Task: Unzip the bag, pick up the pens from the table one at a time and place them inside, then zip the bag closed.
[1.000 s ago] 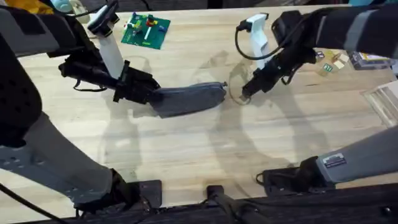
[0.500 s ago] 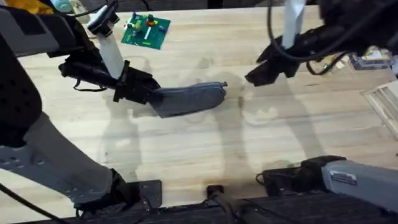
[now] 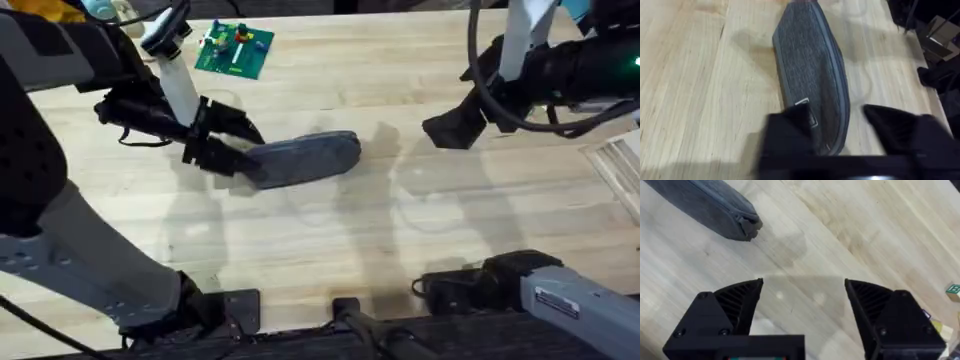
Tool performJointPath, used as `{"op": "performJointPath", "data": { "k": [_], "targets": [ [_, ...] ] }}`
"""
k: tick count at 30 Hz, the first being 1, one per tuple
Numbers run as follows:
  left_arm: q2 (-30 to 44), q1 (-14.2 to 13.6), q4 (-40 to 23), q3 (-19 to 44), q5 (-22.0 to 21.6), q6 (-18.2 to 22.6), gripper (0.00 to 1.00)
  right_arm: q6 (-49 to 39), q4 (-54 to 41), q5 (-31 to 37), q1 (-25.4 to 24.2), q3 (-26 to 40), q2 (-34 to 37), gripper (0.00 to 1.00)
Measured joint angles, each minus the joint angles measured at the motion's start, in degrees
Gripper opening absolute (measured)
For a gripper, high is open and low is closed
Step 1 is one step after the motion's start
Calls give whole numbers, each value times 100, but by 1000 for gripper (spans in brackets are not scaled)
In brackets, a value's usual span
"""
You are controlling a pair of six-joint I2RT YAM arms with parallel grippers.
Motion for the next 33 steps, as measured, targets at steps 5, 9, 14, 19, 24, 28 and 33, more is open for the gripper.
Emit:
{"op": "performJointPath", "data": {
  "k": [5, 9, 14, 19, 24, 28, 33],
  "targets": [
    [0, 0, 1, 0, 19, -14, 990, 0, -231, 53, 0, 0, -1, 998],
    [0, 0, 0, 0, 20, -13, 992, 0, -383, 65, 0, 0, 0, 998],
    [0, 0, 4, 0, 20, -13, 992, 0, -452, 65, 0, 0, -2, 998],
    [0, 0, 37, 0, 20, -11, 996, 0, -459, 65, 0, 0, 0, 998],
    [0, 0, -35, 210, 17, -11, 997, 0, -463, 252, 0, 0, -2, 998],
    [0, 21, -407, 787, -51, -7, 996, -2, -465, 394, 0, 0, 0, 998],
    [0, 50, -1036, 1696, -477, -9, 997, -2, -467, 454, 0, 0, 0, 998]
  ]
}}
